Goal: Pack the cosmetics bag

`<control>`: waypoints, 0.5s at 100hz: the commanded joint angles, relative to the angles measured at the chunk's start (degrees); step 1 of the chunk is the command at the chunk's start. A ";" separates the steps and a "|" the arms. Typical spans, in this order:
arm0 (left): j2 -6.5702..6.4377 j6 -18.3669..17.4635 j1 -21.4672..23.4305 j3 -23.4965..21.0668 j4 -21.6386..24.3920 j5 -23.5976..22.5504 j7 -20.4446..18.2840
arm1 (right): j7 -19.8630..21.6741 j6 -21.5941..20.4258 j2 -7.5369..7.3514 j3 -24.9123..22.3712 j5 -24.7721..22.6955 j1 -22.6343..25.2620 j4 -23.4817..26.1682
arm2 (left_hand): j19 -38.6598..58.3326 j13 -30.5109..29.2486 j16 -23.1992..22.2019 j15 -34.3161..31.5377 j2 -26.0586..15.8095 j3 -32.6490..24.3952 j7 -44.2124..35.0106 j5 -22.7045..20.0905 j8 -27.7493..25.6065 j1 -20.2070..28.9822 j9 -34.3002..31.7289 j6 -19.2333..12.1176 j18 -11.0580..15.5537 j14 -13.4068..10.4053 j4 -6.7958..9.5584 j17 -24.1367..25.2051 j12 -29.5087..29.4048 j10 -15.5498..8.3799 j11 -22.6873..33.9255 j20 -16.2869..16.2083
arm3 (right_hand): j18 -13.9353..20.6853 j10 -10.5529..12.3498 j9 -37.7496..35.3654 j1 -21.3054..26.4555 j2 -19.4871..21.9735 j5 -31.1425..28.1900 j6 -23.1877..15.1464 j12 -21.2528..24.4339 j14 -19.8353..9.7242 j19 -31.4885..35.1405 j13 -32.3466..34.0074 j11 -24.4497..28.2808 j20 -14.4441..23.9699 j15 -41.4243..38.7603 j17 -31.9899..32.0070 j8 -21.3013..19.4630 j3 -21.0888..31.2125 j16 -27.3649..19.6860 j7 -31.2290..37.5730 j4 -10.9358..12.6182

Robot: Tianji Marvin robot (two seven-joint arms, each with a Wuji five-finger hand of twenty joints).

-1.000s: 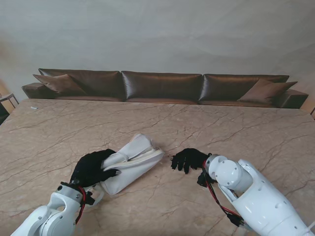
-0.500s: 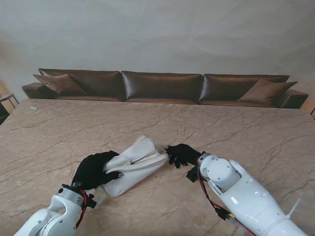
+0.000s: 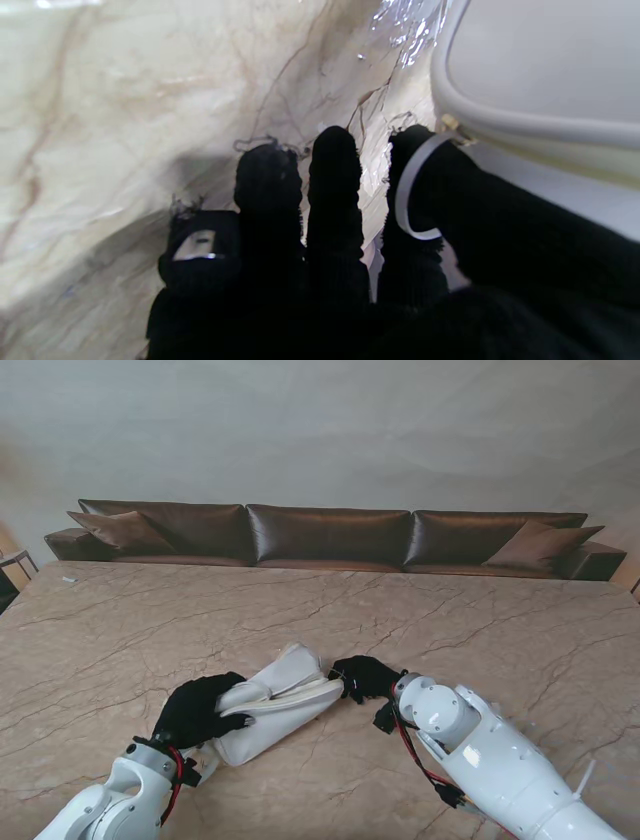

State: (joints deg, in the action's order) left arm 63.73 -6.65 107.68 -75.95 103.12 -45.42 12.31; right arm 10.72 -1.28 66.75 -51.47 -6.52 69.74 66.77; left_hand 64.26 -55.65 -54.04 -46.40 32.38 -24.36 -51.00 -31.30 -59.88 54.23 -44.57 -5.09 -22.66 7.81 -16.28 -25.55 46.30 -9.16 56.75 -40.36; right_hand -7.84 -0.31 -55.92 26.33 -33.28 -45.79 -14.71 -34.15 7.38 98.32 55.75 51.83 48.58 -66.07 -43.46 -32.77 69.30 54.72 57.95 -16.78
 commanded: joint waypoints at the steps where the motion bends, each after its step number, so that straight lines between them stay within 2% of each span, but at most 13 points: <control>1: 0.17 0.25 -0.15 0.00 0.30 -0.26 0.36 | -0.31 -0.19 -0.35 -0.54 -1.37 1.02 1.48 | 0.00 -1.31 -1.61 -1.93 -19.69 -9.07 -14.79 -6.96 -5.82 13.38 -4.10 -11.75 -0.71 -1.61 7.76 0.41 3.32 -8.14 3.67 -1.39 | 3.00 1.90 -1.08 3.92 -0.93 0.41 -5.58 -1.17 -0.44 5.19 0.81 2.53 0.63 -1.83 0.12 -4.01 2.74 1.08 3.38 -0.28; 9: 0.21 1.07 -0.60 0.22 -0.26 -0.76 0.88 | -1.10 -0.17 -0.54 -1.52 -2.59 1.95 2.43 | 1.08 -3.64 -1.48 -4.04 -17.28 -13.49 -13.82 -8.17 -4.55 10.70 -6.51 -10.62 -1.45 -1.40 6.68 -1.30 2.52 -6.85 2.81 -1.58 | 2.79 1.60 -2.46 3.20 -1.11 -1.02 -6.18 -2.10 -0.47 6.24 2.84 3.60 1.10 -4.27 -1.65 -5.21 3.36 2.19 2.82 -0.10; 18: 0.19 1.38 -1.22 0.43 -0.98 -0.14 0.32 | -2.12 -0.59 -0.36 -2.86 -1.90 3.10 3.09 | 1.88 -5.11 -1.77 -6.05 -15.48 -16.79 -13.21 -10.07 -3.18 9.15 -8.33 -9.23 -2.35 -0.73 6.25 -1.80 2.48 -5.40 2.43 -1.83 | 2.26 0.82 -3.05 2.87 -0.84 -1.48 -5.73 -3.60 -0.38 8.37 4.85 5.24 1.64 -8.95 -3.50 -6.52 3.43 4.42 2.75 0.13; 33: -0.11 1.67 -2.53 1.14 -2.41 -0.14 -1.27 | -1.77 -0.93 -0.58 -4.19 -0.87 4.45 4.69 | 2.91 -6.31 -1.63 -7.31 -14.44 -19.45 -12.69 -11.81 -1.60 7.81 -9.90 -8.65 -2.88 -0.46 5.89 -2.70 2.65 -4.82 1.87 -2.13 | 1.71 1.10 -4.63 2.25 -2.55 -4.39 -6.92 -5.73 -0.69 10.53 7.17 7.34 2.11 -12.34 -5.48 -14.36 5.91 6.49 1.97 0.88; 50: -0.50 2.56 -3.36 1.75 -3.18 -2.29 -2.00 | 0.98 0.20 -0.47 -6.48 5.84 5.98 6.67 | 3.99 -6.16 -2.39 -9.17 -15.12 -19.66 -13.05 -12.13 -0.96 7.40 -10.10 -9.03 -2.59 -0.45 6.08 -2.31 3.90 -4.91 2.12 -2.71 | 0.97 0.90 -5.69 2.32 -4.27 -6.31 -6.79 -5.91 0.31 11.02 7.37 7.64 2.29 -12.68 -5.34 -16.54 8.14 6.72 2.11 1.62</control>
State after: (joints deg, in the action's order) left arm 63.34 -4.67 104.35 -74.37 100.08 -46.86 10.45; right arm 11.39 -1.78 66.14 -57.42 -1.16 75.00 71.87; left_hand 65.91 -57.29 -53.75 -47.28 32.46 -24.32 -51.00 -33.50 -59.09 53.41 -47.38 -5.09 -23.83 8.07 -16.27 -28.06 46.30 -8.41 54.06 -41.79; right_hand -8.06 0.16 -59.48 26.14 -36.32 -47.52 -13.82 -39.48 6.36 101.43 61.44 57.24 50.04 -76.51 -48.61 -43.85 74.03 60.57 56.29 -17.06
